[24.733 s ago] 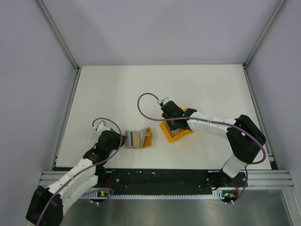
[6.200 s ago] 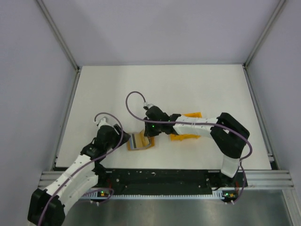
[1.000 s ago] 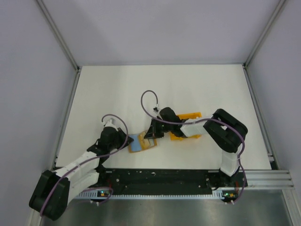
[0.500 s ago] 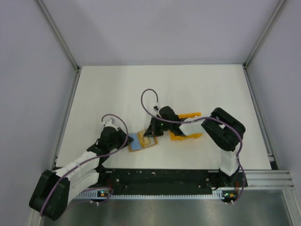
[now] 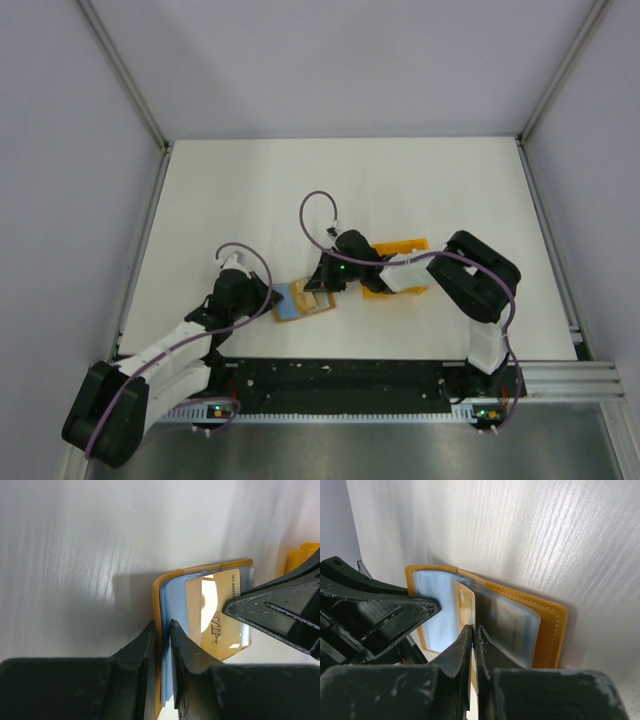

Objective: Put the credit cards into the card holder
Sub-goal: Insert the credit card into the card holder.

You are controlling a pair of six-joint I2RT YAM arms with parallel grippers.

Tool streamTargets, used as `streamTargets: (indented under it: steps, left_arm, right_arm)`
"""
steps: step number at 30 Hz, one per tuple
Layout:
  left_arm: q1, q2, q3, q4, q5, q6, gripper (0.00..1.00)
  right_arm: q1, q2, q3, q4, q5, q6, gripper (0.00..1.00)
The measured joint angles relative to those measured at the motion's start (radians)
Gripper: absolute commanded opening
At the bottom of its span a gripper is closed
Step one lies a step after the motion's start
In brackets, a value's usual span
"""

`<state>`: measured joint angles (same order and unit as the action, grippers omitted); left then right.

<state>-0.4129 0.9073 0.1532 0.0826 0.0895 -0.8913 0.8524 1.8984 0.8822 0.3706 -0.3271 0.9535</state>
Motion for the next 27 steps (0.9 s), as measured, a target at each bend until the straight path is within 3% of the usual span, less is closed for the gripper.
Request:
streamTargets:
  steps: [3, 11, 17, 21, 27]
  left_arm:
    - [0.0, -0.002, 0.0, 0.0, 0.0, -0.001, 0.28]
    - [0.0, -0.018, -0.015, 0.021, 0.007, -0.014, 0.35]
    - [0.0, -0.022, -0.026, 0.043, 0.011, -0.027, 0.37]
    - [0.0, -0.023, -0.026, 0.045, 0.01, -0.027, 0.37]
    - [0.0, -0.064, 0.0, -0.066, -0.038, -0.026, 0.34]
  right_arm:
    - [0.002, 0.0, 0.0, -0.002, -0.002, 0.0, 0.0]
    - [0.058, 0.0, 0.003, -0.019, 0.02, 0.002, 0.01]
    - [0.068, 0.0, 0.019, -0.043, 0.012, 0.002, 0.07]
    - [0.071, 0.0, 0.033, -0.081, 0.013, -0.001, 0.0]
    - [0.06, 0.0, 0.063, -0.147, 0.019, -0.028, 0.0]
